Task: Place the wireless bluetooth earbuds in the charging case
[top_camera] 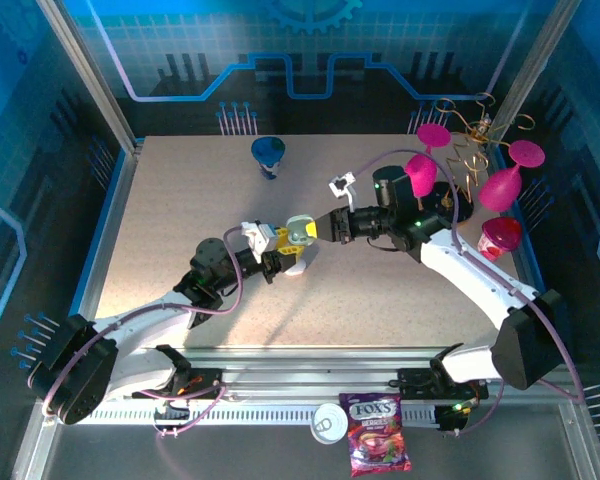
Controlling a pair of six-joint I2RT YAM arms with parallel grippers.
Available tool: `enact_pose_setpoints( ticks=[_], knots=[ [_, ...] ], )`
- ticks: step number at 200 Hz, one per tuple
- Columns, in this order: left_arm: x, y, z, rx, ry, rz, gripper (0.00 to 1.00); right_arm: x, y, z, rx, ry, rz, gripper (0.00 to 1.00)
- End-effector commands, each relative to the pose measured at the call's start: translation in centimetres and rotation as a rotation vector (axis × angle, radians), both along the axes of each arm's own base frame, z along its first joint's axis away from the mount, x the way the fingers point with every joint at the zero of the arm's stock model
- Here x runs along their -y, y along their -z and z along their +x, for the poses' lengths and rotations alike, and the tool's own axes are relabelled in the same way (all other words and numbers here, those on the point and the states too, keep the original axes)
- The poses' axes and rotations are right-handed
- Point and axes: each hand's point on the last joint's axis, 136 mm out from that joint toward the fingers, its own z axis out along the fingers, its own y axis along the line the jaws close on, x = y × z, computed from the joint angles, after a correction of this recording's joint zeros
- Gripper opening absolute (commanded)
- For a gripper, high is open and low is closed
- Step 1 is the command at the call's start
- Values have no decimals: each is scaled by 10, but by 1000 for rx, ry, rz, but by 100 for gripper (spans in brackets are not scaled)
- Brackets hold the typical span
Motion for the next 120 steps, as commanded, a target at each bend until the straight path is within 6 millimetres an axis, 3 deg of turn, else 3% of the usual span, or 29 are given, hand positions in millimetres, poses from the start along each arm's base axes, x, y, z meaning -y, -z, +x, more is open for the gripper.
enact_pose_setpoints(
  ticks=[1,120],
  knots=[
    [-3,-30,5,76,-22,-53,31,4,8,3,-20,5,-21,20],
    [0,-28,5,70,-10,-60,31,6,25,17,-85,65,-126,28]
  ],
)
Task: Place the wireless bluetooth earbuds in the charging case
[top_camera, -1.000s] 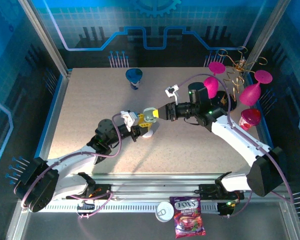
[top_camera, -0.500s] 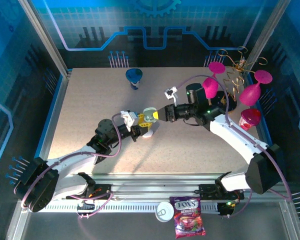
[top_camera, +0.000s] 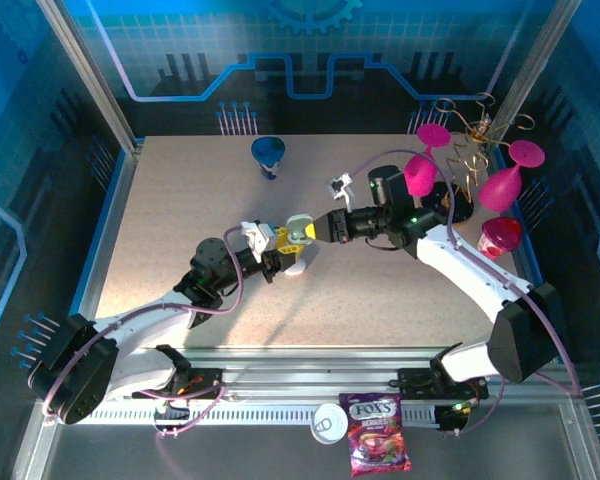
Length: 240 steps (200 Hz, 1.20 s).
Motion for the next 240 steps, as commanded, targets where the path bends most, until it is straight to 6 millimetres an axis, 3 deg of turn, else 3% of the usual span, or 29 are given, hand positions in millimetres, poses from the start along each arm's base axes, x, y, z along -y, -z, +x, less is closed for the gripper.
enact_pose_setpoints(
  ticks=[1,38,68,97,113,134,182,240],
  knots=[
    [1,-31,3,78,3,-65,31,6,10,8,-29,40,-66,28],
    [0,-29,3,78,-2,-61,31,7,3,7,-9,44,-72,32],
    [-1,-24,5,75,-12,-51,31,9,-17,-1,84,14,-12,42],
    [3,-17,3,74,21,-32,31,16,-31,-1,157,51,5,60],
    [9,-12,-2,84,70,-8,31,20,-34,6,175,97,-11,77],
    [13,-7,-7,108,108,16,32,21,-37,19,154,147,-26,88],
    [11,-15,-11,153,107,16,32,20,-15,40,11,190,-116,91],
    [8,-23,-3,163,59,-15,31,25,6,25,-23,171,-142,91]
  ],
)
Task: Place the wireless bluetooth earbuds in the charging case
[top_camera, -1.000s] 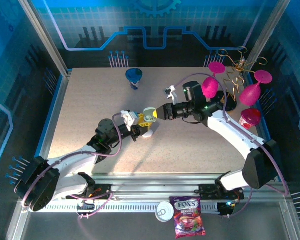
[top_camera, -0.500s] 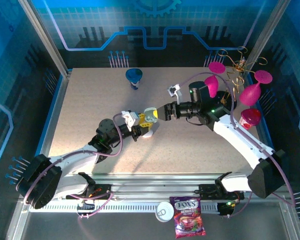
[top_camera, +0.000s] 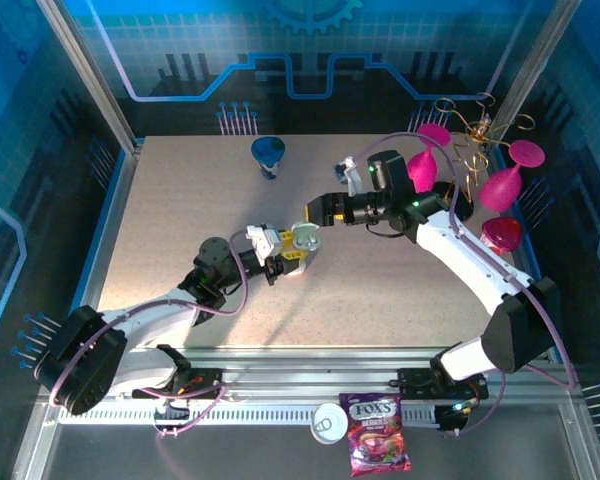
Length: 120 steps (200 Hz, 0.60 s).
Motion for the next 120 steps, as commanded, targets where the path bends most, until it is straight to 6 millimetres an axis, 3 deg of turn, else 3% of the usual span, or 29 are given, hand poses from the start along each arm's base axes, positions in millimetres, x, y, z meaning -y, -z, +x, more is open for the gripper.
enact_pose_setpoints(
  ticks=[1,53,120],
  knots=[
    [-3,-25,4,77,-22,-51,31,10,12,-9,-33,12,-26,91],
    [-5,-26,16,62,-66,-79,31,16,11,-25,-30,3,-2,91],
    [-6,-32,19,80,-82,-94,31,-2,-14,-35,-217,-53,367,86]
  ],
)
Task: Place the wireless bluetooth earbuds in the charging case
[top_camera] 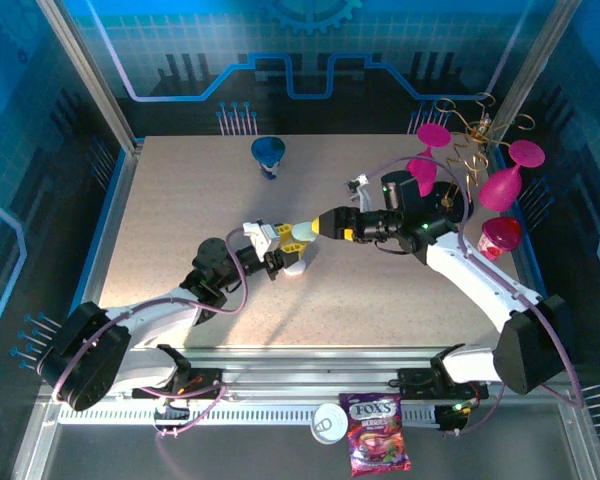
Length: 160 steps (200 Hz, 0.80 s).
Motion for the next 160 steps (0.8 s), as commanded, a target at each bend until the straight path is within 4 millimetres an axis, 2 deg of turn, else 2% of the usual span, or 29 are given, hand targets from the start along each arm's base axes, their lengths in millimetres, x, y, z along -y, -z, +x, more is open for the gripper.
enact_pose_setpoints(
  ticks=[1,23,36,39,49,65,91,130,151,160],
  knots=[
    [-2,-21,8,53,-25,-43,31,-12,-29,-7,-66,-60,199,86],
    [-1,-21,10,59,-29,-47,31,-20,-24,-12,-132,-81,254,82],
    [0,-21,11,57,-28,-54,31,-27,-30,-13,-122,-112,288,78],
    [0,-20,11,56,-28,-55,31,-27,-21,-17,-144,-117,283,77],
    [0,-19,12,53,-29,-57,31,-30,-17,-20,-157,-131,286,74],
    [1,-17,13,48,-28,-55,31,-33,-13,-22,-163,-140,287,63],
    [1,-15,13,44,-25,-49,31,-33,-9,-19,-163,-135,282,38],
    [1,-13,10,49,-20,-40,33,-33,-4,-14,-170,-126,280,26],
    [0,-10,9,44,-19,-29,42,-31,-3,-11,-157,-122,283,25],
    [0,-7,10,39,-24,-20,63,-27,-3,-9,-136,-115,280,25]
  ],
)
